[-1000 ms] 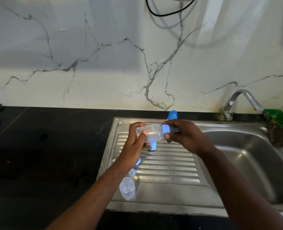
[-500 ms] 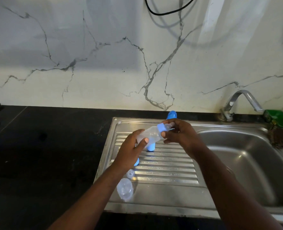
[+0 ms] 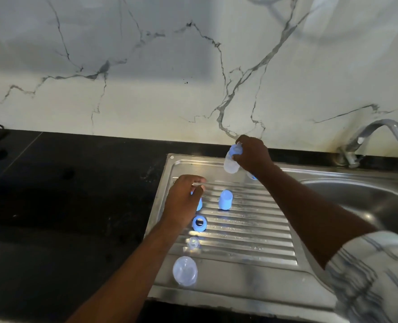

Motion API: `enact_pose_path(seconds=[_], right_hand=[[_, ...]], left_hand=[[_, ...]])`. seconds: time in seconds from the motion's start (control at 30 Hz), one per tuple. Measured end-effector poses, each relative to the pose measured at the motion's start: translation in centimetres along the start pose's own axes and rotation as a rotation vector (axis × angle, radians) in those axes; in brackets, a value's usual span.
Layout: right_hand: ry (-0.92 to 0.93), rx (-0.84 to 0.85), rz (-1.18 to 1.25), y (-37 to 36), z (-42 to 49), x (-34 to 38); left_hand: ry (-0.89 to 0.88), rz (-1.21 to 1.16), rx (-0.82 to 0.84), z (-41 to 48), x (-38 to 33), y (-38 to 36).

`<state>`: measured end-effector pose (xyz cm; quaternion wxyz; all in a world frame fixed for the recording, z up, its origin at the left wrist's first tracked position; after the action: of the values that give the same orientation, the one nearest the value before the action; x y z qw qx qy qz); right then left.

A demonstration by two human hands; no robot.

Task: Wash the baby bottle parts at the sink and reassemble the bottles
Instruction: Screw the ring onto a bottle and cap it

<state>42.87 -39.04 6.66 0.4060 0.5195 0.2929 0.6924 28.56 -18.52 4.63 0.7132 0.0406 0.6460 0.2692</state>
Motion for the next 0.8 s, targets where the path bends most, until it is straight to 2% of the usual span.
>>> enact_pose_path(seconds=[0.1,0.3,0.8], right_hand=[[0.038,0.074,-0.085,-2.7,0.7,-0.3],[0.033,0.108,-0.133,-4.7,1.0,-1.2],[0.048,0.158,-0.14,-3.3,0.0,-1.8]], left_hand=[[0.027,0.017,-0.017,0.4,0.9,0.2],[0.052,0.021,-0.044,0.8,2.3,0.5],[0.101,0.019,-0.022,0.4,3.1,0.1]])
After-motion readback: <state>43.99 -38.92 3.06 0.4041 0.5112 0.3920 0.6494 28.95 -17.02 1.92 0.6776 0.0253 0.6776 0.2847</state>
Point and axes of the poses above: each hand's wrist, its own z-axis towards the middle knuckle, its own y-axis out of the back of the hand, x = y × z, the point moved 7 cm from there along z, towards the middle knuckle, and after that the axes turned 12 degrees about -x, right-handed, at the moved point
